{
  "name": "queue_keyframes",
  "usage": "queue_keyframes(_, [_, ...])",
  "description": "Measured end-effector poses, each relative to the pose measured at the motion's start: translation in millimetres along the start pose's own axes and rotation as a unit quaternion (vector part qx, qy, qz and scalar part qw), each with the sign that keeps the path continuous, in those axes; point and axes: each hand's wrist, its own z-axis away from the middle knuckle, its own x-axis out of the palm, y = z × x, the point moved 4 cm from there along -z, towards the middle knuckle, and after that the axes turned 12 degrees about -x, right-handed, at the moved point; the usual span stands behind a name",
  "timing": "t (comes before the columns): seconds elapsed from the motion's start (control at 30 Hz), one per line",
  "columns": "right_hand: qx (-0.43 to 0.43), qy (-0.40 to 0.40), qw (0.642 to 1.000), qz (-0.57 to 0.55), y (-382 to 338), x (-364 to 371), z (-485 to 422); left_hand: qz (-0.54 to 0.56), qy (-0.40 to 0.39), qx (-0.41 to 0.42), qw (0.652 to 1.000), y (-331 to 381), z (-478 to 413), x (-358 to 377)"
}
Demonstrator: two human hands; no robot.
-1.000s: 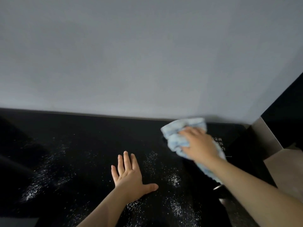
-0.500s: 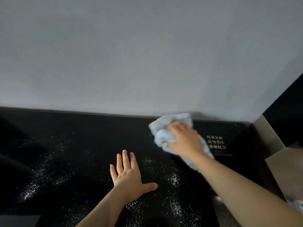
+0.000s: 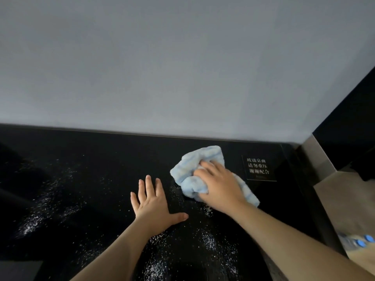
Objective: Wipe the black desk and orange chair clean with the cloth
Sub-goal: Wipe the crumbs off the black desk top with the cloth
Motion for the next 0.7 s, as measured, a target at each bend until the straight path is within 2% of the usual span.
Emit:
queue_keyframes(0.07, [0.055,-0.002,0.998,0.039,40.5,-7.6,9.3,0.0,0.001,0.006,1.0,0.5,0.8,-0.6])
queue_keyframes(0.13, [0.209,0.02,0.977,0.044,88.3,-19.9,21.1,-0.002,0.002,0.01,1.0,0.1,1.2,-0.2])
queue_keyframes(0.17, [0.266,0.027,0.963,0.034,100.9,-22.1,25.0,-0.003,0.004,0.011,1.0,-0.5,0.7,0.0])
queue_keyframes(0.2, [0.283,0.03,0.958,0.036,101.7,-22.5,24.4,-0.003,0.007,0.011,1.0,-0.8,0.1,0.1])
queue_keyframes(0.27, [0.241,0.034,0.969,0.042,76.4,-18.6,18.4,0.0,0.009,0.011,1.0,-0.8,-1.0,1.1])
queue_keyframes(0.37, [0.076,0.054,0.995,-0.027,12.1,-12.9,28.0,0.007,0.018,0.01,1.0,-1.0,-1.3,1.8])
queue_keyframes(0.4, [0.02,0.039,0.997,-0.058,-3.7,-10.8,38.2,0.009,0.02,0.012,1.0,-1.4,-0.7,1.7])
queue_keyframes(0.47, [-0.025,-0.005,0.995,-0.094,1.5,-10.9,47.6,0.011,0.025,0.013,1.0,-2.5,0.1,0.9])
queue_keyframes(0.53, [0.012,-0.015,0.998,-0.055,37.2,-15.1,39.1,0.009,0.021,0.013,1.0,-2.7,-0.2,-0.1])
queue_keyframes(0.63, [0.202,0.01,0.978,-0.052,84.0,-20.3,14.7,0.005,0.016,0.012,1.0,-2.4,-0.9,0.1])
queue_keyframes(0.67, [0.191,0.019,0.98,-0.05,80.5,-20.1,9.3,0.006,0.017,0.012,1.0,-2.3,-0.8,0.1])
queue_keyframes(0.7, [0.139,-0.008,0.985,-0.099,61.4,-18.4,3.6,0.008,0.018,0.012,1.0,-2.5,-0.8,0.5])
